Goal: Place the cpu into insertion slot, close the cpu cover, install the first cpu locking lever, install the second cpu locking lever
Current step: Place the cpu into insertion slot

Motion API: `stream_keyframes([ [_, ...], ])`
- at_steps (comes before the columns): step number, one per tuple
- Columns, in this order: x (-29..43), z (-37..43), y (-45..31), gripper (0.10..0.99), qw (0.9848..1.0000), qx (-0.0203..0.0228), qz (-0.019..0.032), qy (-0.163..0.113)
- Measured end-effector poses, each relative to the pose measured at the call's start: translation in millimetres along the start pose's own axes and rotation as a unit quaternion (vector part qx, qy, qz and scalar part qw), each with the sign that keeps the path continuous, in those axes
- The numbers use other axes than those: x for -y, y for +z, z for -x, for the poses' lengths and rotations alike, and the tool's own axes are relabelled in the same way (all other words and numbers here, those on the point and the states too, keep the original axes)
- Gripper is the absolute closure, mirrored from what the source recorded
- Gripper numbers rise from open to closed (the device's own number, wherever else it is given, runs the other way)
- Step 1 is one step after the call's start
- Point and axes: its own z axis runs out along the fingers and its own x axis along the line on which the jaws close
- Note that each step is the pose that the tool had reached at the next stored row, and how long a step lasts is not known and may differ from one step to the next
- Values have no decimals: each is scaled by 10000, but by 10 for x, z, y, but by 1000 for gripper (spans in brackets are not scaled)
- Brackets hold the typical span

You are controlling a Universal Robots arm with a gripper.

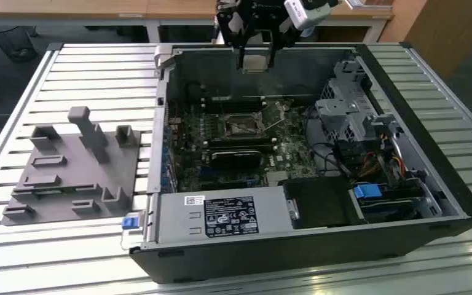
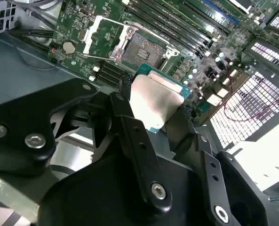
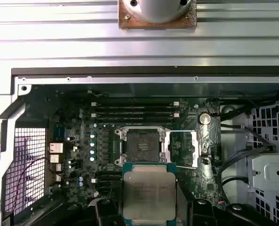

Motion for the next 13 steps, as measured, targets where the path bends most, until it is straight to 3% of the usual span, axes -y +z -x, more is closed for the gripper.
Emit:
stream_keyframes([
  [13,0,-5,0,545,9999,12,2,133],
])
